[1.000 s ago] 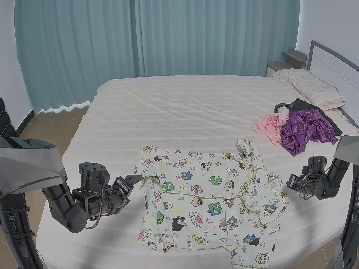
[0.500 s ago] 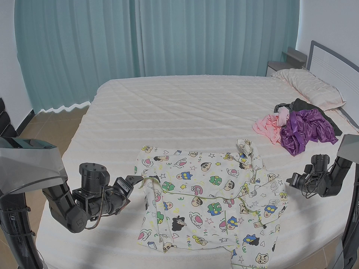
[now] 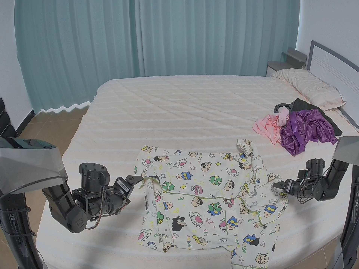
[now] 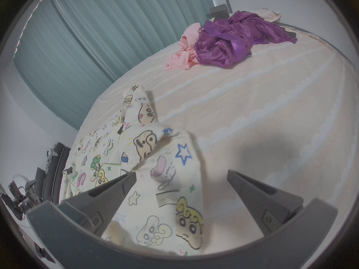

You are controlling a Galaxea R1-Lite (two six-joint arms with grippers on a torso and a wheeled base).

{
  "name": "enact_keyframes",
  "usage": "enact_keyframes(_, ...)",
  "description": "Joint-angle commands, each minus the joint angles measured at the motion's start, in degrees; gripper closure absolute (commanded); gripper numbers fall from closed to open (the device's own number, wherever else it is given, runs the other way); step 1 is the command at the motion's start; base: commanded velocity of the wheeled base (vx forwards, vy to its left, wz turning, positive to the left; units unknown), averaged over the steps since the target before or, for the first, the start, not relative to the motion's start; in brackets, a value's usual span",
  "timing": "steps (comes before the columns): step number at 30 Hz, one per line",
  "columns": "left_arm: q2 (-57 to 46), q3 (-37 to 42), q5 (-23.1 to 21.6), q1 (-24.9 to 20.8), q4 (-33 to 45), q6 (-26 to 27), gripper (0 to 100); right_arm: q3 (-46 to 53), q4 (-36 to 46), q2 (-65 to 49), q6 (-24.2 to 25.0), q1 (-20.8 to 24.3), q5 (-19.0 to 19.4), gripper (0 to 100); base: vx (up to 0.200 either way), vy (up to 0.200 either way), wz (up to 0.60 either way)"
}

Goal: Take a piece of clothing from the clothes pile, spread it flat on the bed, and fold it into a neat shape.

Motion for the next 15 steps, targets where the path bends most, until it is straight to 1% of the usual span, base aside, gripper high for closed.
enact_keyframes(1,0.08,0.01,-0.02,0.00,-0.04,-0.09,0,-0.34,0.00,1.60,-0.03,1.47,0.10,100,0.000,0.000,0.00)
enact_keyframes(4,0.08,0.01,-0.02,0.00,0.05,0.00,0,-0.95,0.00,2.83,0.06,2.00,-0.43,100,0.000,0.000,0.00)
enact_keyframes(9,0.08,0.01,0.07,0.00,-0.04,0.00,0,-1.92,0.09,3.09,-0.03,0.86,-1.22,100,0.000,0.000,0.00)
enact_keyframes(10,0.08,0.10,0.07,0.00,0.05,0.00,0,-2.10,0.26,3.00,-0.03,0.33,-2.45,100,0.000,0.000,0.00)
enact_keyframes(13,0.08,0.10,0.24,0.08,-0.04,0.09,0,-2.10,0.26,2.21,-0.11,-0.64,-4.47,100,0.000,0.000,0.00)
enact_keyframes(15,0.08,0.28,0.42,0.17,-0.04,0.09,0,-2.10,0.26,1.77,-0.11,-1.17,-4.73,100,0.000,0.000,0.00)
